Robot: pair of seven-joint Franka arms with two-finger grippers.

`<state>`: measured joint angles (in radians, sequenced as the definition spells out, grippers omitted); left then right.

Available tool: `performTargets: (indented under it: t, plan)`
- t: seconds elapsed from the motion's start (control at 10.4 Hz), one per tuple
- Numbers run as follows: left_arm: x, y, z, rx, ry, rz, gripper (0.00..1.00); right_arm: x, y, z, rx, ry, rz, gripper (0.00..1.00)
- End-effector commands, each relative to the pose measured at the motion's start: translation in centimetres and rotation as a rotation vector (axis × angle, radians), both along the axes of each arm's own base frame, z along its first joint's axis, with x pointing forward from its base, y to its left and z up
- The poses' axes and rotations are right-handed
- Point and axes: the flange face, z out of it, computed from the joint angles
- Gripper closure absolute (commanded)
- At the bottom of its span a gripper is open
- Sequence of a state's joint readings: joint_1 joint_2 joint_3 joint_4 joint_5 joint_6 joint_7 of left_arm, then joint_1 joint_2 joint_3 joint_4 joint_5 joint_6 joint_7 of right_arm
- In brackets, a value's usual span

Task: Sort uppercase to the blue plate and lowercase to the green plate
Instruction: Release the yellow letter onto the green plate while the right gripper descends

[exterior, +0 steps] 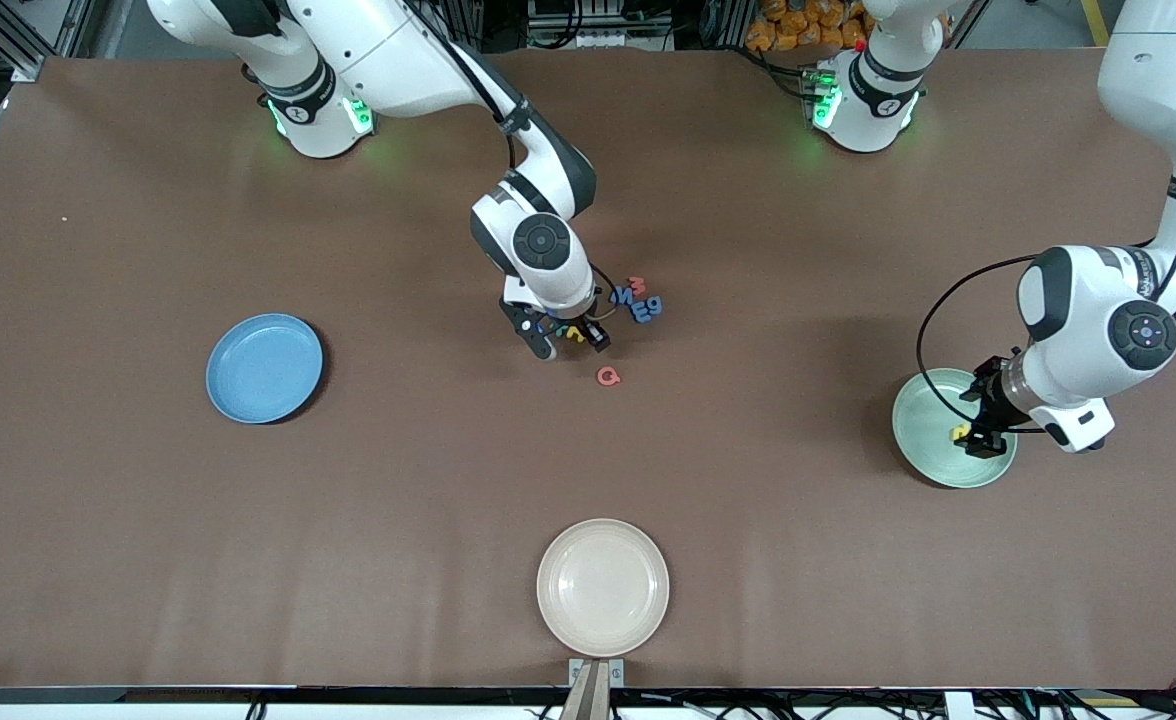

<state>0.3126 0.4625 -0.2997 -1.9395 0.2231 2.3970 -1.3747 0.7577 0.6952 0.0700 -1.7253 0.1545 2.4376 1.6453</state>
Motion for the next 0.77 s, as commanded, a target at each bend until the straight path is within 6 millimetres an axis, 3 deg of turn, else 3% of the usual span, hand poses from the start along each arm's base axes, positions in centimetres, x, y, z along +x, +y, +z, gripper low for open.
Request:
performTargets:
  t: [0.0,0.38,0.67]
  plan:
    - [-0.1,-0.7,-0.1,0.026,0.005,-0.049,0.00,0.3,0.3,-0.3,0.012,0.005,-0.019,0.23]
    - [-0.4,-2.4,-0.5,0.026,0.010,-0.078,0.00,0.2,0.1,-1.2,0.008,0.005,-0.017,0.29]
    - [-0.6,-5.8,-0.8,0.019,0.015,-0.102,0.00,0.6,-0.3,-1.3,0.003,0.005,-0.019,0.46]
